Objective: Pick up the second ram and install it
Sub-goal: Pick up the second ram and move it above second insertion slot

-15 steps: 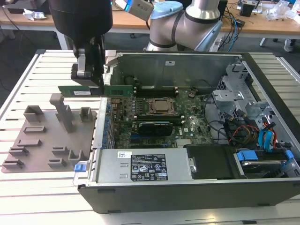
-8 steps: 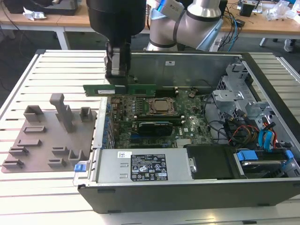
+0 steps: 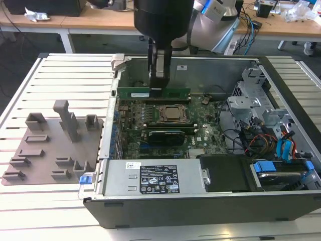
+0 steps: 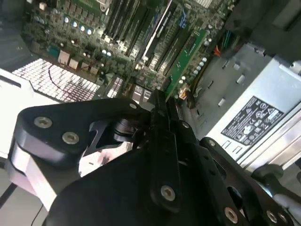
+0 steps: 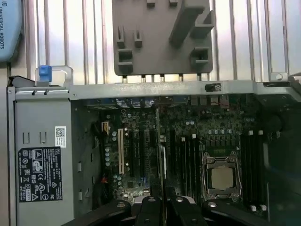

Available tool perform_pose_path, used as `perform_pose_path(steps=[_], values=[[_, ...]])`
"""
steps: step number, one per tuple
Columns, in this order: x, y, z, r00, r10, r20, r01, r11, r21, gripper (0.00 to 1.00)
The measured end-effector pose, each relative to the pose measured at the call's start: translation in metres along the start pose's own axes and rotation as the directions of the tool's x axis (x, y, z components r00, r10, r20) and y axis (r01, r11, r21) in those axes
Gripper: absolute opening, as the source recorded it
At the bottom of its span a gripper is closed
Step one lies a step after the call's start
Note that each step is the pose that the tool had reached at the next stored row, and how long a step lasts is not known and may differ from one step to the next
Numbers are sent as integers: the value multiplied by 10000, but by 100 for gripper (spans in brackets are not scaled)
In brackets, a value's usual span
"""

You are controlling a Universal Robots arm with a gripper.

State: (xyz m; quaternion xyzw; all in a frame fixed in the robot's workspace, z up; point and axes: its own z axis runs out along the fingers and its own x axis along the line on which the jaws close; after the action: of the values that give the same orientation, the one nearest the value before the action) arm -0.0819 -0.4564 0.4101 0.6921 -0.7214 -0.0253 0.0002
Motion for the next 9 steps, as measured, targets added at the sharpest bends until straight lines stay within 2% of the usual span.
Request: perform_pose_path(steps=[1, 3, 4, 6, 7, 9], values=[[-53, -54, 34, 10000, -1, 22, 1, 10000, -2, 14], [-134, -113, 72, 10000, 1, 21, -1, 10000, -4, 14], [-243, -201, 129, 10000, 1, 21, -1, 10000, -6, 14], [-414, -383, 233, 10000, 1, 21, -1, 10000, -14, 14], [-458, -439, 263, 10000, 2, 22, -2, 10000, -16, 14], [-485, -490, 299, 10000, 0, 22, 0, 10000, -19, 14]])
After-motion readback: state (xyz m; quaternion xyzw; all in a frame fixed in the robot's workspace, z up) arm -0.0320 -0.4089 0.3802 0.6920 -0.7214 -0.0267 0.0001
